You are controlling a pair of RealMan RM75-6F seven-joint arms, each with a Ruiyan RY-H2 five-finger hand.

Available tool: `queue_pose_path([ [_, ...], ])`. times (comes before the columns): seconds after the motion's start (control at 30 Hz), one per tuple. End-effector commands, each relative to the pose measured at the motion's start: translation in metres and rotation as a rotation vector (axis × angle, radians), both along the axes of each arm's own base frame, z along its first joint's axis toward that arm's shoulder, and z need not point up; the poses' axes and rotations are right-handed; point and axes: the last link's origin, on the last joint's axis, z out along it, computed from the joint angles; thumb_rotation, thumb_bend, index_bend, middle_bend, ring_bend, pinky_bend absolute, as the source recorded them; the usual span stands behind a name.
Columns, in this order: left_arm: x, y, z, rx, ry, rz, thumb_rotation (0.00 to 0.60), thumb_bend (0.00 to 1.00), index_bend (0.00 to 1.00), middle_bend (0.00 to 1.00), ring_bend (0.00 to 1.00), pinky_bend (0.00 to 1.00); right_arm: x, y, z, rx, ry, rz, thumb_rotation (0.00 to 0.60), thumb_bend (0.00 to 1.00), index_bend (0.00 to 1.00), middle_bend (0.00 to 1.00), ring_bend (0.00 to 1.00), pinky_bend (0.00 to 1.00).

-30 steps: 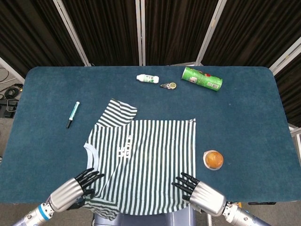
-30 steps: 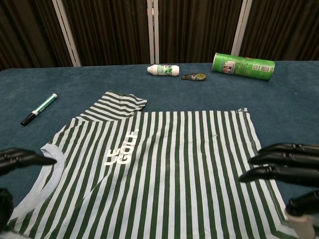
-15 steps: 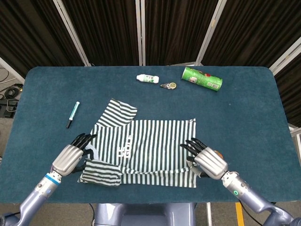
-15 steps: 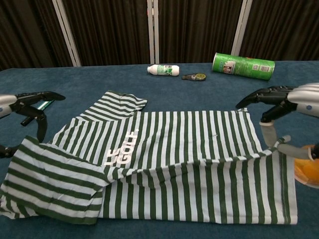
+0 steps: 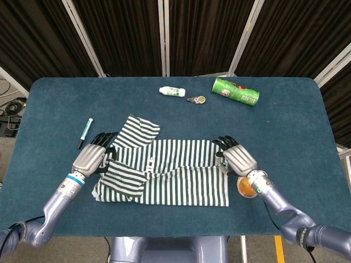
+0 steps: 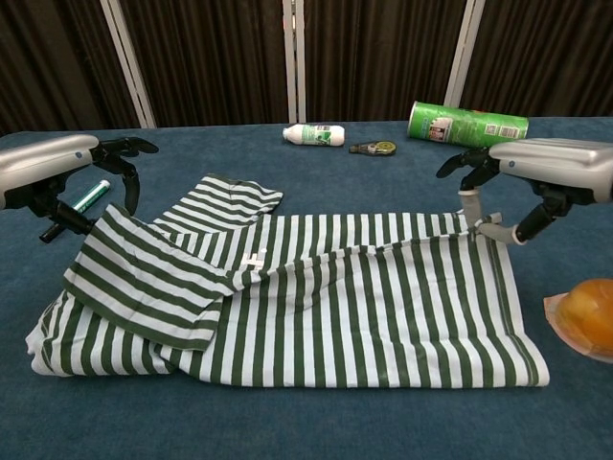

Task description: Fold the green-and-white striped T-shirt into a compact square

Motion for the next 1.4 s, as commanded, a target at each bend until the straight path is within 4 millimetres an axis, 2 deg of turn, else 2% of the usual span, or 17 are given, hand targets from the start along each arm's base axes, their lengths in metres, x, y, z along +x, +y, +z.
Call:
queue_pose_path([
  [0.03,0.002,0.014,-0.002,0.005,0.005,0.014,0.6,0.64,0.84,0.0,0.0,0.0,0.003,-0.016,-0.008,-0.01,-0.004,-0.025,0.6,0.48,0.76,0.11,0.0,0.0],
  [0.27,0.0,0.041,-0.005,0.029,0.042,0.06,0.6,0.64,0.84,0.0,0.0,0.0,0.003,-0.042,-0.018,-0.025,0.01,-0.06,0.6,0.48,0.76,0.11,0.0,0.0],
  [0.53,-0.002,0.063,-0.013,0.042,0.032,0.074,0.6,0.64,0.84,0.0,0.0,0.0,0.002,-0.067,-0.028,-0.031,0.02,-0.101,0.6,0.48,0.76,0.11,0.0,0.0],
  [1.07,-0.011,0.089,-0.036,0.024,0.026,0.135,0.6,0.65,0.84,0.0,0.0,0.0,-0.009,-0.096,-0.05,-0.038,0.048,-0.169,0.6,0.48,0.76,0.11,0.0,0.0],
  [1.13,-0.012,0.091,-0.037,0.021,0.027,0.139,0.6,0.67,0.84,0.0,0.0,0.0,-0.01,-0.098,-0.051,-0.038,0.047,-0.173,0.6,0.48,0.73,0.1,0.0,0.0],
  [1.17,-0.012,0.092,-0.038,0.019,0.028,0.14,0.6,0.67,0.84,0.0,0.0,0.0,-0.01,-0.099,-0.052,-0.037,0.047,-0.174,0.6,0.47,0.68,0.09,0.0,0.0],
  [1.23,-0.012,0.093,-0.04,0.017,0.033,0.137,0.6,0.67,0.84,0.0,0.0,0.0,-0.01,-0.1,-0.054,-0.035,0.053,-0.171,0.6,0.41,0.48,0.06,0.0,0.0],
  [1.3,-0.012,0.094,-0.041,0.015,0.034,0.135,0.6,0.67,0.84,0.0,0.0,0.0,-0.011,-0.101,-0.055,-0.028,0.063,-0.169,0.6,0.24,0.17,0.01,0.0,0.0],
  [1.37,-0.011,0.095,-0.043,0.015,0.032,0.133,0.6,0.67,0.84,0.0,0.0,0.0,-0.012,-0.101,-0.056,-0.02,0.066,-0.178,0.6,0.13,0.03,0.0,0.0,0.0],
  [1.4,-0.01,0.096,-0.043,0.014,0.032,0.132,0.6,0.67,0.84,0.0,0.0,0.0,-0.012,-0.102,-0.056,-0.018,0.062,-0.181,0.6,0.11,0.01,0.0,0.0,0.0],
])
